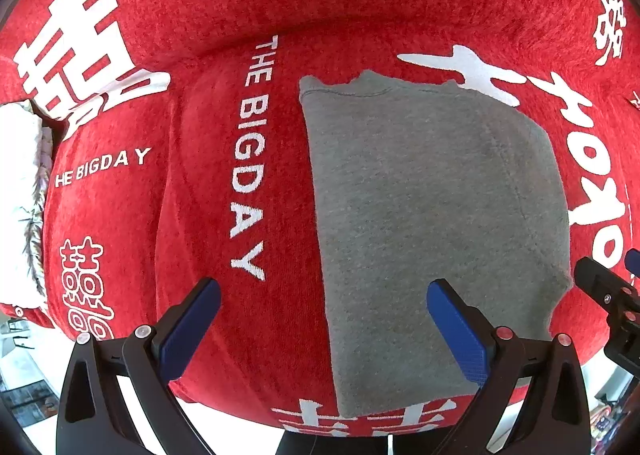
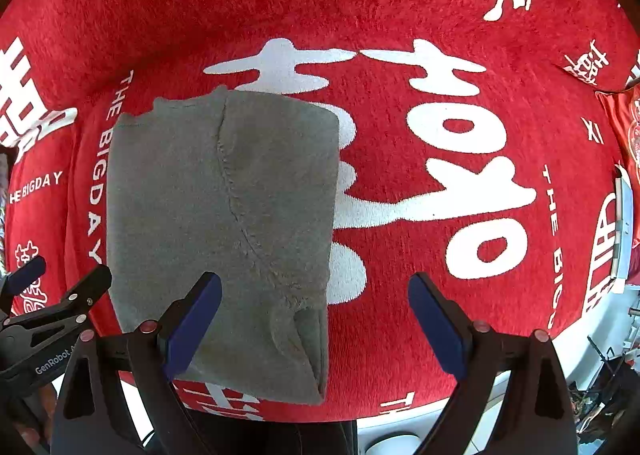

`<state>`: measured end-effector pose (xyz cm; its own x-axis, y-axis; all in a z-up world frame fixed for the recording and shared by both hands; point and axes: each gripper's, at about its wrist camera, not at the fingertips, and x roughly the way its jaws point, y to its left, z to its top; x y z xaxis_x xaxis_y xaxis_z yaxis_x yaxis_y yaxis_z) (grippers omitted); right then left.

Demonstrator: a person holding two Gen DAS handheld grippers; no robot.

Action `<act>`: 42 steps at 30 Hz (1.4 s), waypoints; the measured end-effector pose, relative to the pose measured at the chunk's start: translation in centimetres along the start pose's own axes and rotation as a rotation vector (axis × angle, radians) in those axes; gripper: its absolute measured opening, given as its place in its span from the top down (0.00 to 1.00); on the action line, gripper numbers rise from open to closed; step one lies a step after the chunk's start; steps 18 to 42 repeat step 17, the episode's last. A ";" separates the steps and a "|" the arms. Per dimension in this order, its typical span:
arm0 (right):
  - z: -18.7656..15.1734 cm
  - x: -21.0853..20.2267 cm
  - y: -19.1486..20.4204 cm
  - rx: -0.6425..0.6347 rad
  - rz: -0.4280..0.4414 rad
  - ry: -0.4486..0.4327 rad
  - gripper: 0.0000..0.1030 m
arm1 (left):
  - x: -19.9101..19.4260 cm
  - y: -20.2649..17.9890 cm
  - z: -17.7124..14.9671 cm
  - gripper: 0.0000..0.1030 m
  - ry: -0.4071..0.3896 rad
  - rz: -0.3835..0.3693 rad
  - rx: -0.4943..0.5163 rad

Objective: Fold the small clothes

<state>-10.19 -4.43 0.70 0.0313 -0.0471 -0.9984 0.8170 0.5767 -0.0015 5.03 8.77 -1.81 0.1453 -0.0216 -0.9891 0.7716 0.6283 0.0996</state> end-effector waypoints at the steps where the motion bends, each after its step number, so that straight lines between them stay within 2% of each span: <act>1: 0.0 0.0 0.0 0.001 0.001 0.000 0.07 | 0.0 0.0 0.0 0.00 0.000 0.001 0.001; 12: 0.5 0.8 0.0 -0.006 0.007 0.016 0.07 | 0.3 -0.1 0.6 0.00 -0.010 -0.004 -0.025; 42: 0.8 1.3 -0.2 -0.011 0.007 0.026 0.07 | 0.8 -0.3 0.9 0.00 0.001 -0.012 -0.014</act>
